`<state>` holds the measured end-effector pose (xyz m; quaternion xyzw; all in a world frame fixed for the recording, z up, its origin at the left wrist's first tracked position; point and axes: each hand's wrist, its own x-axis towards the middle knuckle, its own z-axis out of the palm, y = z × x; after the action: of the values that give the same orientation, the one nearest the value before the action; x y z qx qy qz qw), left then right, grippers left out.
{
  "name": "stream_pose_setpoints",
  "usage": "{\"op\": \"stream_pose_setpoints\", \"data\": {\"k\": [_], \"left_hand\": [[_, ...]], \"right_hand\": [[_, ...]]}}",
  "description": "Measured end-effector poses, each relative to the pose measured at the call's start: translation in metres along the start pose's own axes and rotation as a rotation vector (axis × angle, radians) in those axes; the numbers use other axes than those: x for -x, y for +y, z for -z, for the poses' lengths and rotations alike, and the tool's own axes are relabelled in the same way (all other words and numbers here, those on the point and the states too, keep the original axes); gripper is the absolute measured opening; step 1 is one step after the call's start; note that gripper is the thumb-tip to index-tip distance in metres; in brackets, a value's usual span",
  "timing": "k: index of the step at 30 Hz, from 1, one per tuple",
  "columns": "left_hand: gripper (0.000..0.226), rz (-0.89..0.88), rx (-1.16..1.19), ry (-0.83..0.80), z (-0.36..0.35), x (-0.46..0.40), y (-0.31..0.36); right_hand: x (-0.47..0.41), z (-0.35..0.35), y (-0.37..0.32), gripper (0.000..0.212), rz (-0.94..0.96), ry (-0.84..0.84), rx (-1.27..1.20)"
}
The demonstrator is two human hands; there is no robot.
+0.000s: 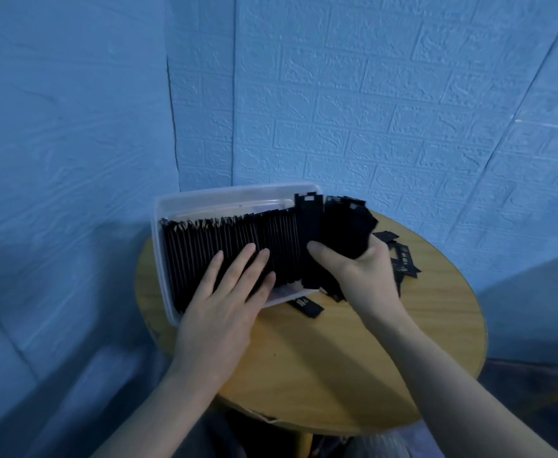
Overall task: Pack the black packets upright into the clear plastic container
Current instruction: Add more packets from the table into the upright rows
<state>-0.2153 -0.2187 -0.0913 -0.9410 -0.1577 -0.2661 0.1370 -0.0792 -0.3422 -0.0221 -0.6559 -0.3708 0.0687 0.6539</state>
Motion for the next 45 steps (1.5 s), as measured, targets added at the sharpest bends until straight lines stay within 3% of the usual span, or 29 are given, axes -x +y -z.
{"op": "stream_pose_setpoints", "data": {"k": [5, 9, 14, 37, 45], "left_hand": [[0.063, -0.017, 0.009, -0.001, 0.003, 0.000, 0.001], [0.060, -0.022, 0.032, 0.022, 0.003, 0.000, 0.001], [0.051, -0.039, 0.039, 0.069, 0.002, 0.000, 0.001], [0.082, -0.030, 0.038, -0.006, 0.005, -0.001, 0.002], [0.079, -0.012, 0.045, -0.015, 0.004, -0.002, 0.002]], "right_hand": [[-0.018, -0.032, 0.013, 0.008, -0.057, 0.004, 0.143], [-0.023, -0.041, 0.024, 0.020, -0.123, -0.006, 0.203], [-0.020, -0.046, 0.034, 0.020, -0.138, -0.014, 0.156], [-0.007, -0.033, 0.034, 0.004, -0.103, -0.071, -0.157], [-0.006, -0.032, 0.029, 0.007, -0.125, -0.081, -0.179]]}}
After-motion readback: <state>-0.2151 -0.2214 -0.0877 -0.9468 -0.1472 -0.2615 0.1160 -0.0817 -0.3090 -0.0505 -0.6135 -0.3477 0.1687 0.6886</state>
